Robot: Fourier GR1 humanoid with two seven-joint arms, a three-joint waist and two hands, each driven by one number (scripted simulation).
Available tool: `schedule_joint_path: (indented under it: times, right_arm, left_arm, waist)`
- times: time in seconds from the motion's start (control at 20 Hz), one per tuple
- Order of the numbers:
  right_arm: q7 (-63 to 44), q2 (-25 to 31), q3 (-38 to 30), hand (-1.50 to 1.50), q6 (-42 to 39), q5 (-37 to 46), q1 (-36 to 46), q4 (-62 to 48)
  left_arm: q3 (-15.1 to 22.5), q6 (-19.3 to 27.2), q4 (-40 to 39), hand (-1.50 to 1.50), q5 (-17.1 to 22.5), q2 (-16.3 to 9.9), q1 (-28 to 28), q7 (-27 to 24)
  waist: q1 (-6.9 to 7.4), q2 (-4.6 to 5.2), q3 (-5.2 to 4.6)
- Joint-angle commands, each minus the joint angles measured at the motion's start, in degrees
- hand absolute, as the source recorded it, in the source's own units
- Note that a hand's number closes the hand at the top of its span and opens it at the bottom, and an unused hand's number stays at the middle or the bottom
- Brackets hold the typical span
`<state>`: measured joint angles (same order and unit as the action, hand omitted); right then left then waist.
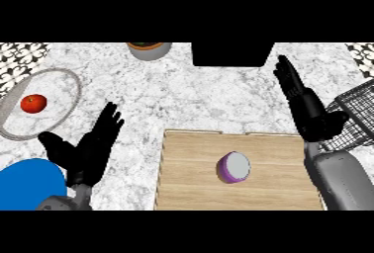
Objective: Pick the can from the tray and place it in the tiered basket
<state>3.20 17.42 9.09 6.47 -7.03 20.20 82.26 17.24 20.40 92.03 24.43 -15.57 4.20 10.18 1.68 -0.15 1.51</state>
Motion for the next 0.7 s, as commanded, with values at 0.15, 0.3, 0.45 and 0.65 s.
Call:
schedule_joint_path:
  times: [0.15,0.3,0.45,0.65]
  right_arm:
    - [-2.7,-9.4,-5.2,1.5,13.4,-3.9,-8.6,6.9]
    - [6.1,-12.8,-17.4,1.5,24.6,-6.0,-6.0,10.8]
    - [-8.7,-12.3,-13.6,-1.5,34.2,2.2,-23.9,-1.9]
    - [-8.6,-17.2,-4.5,-1.5,43.2,8.0,-34.9,10.8]
  left_arm:
    - [-4.5,1.6,-3.0,0.0,-10.8,-12.0,0.9,-3.8]
    - [-4.8,2.1,-3.1,0.0,-9.9,-11.8,-0.3,-2.7]
    - [-5.8,2.9,-3.9,0.0,-14.8,-16.7,-1.1,-5.3]
    - [-4.8,2.6,-3.5,0.0,-15.8,-16.5,-1.2,-5.5]
  waist:
    - [-4.53,-0.66,-1.41]
    - [-12.17,-4.76,0.78]
    - [-8.01,-0.13,-1.78]
    - [-6.17,-0.84,-1.85]
